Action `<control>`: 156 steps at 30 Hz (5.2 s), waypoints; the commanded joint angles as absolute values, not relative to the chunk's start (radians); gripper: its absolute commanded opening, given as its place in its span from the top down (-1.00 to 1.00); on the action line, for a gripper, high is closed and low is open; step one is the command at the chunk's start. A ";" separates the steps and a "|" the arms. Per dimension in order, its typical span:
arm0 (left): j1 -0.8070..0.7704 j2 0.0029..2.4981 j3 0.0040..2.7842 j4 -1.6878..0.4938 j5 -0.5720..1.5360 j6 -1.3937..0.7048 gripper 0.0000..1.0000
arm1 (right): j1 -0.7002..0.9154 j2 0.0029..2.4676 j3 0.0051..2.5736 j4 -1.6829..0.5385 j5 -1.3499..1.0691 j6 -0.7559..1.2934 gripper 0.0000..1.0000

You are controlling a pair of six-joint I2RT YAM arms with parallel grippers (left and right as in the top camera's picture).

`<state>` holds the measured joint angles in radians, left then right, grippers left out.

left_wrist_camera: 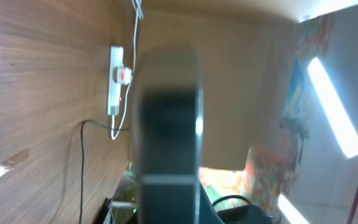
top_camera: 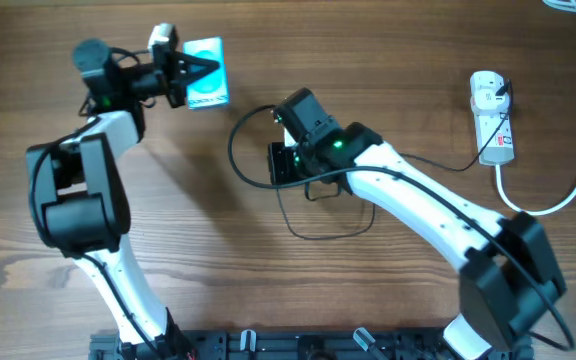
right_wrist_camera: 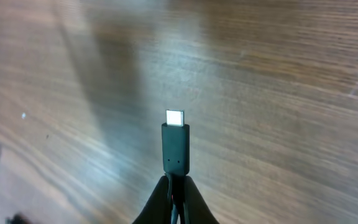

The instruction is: Plug charger to phone and switch on socket

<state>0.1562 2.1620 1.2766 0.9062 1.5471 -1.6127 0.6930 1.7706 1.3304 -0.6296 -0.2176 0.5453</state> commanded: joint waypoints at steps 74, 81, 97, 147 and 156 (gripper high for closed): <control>-0.290 2.161 1.295 0.556 1.192 -1.180 0.92 | 0.476 1.435 1.034 -0.553 -0.290 0.444 0.91; -0.290 2.161 1.295 0.556 1.182 -1.162 0.92 | 0.450 1.435 1.034 -0.543 -0.324 0.422 0.91; -0.291 2.161 1.295 0.556 1.135 -1.160 0.92 | 0.450 1.502 1.034 -0.538 -0.376 0.422 0.91; -0.291 2.161 1.295 0.556 1.131 -1.156 0.92 | 0.450 1.502 1.034 -0.478 -0.311 0.456 0.91; -0.291 2.161 1.295 0.556 1.132 -1.156 0.92 | 0.450 1.502 1.034 -0.467 -0.312 0.456 0.91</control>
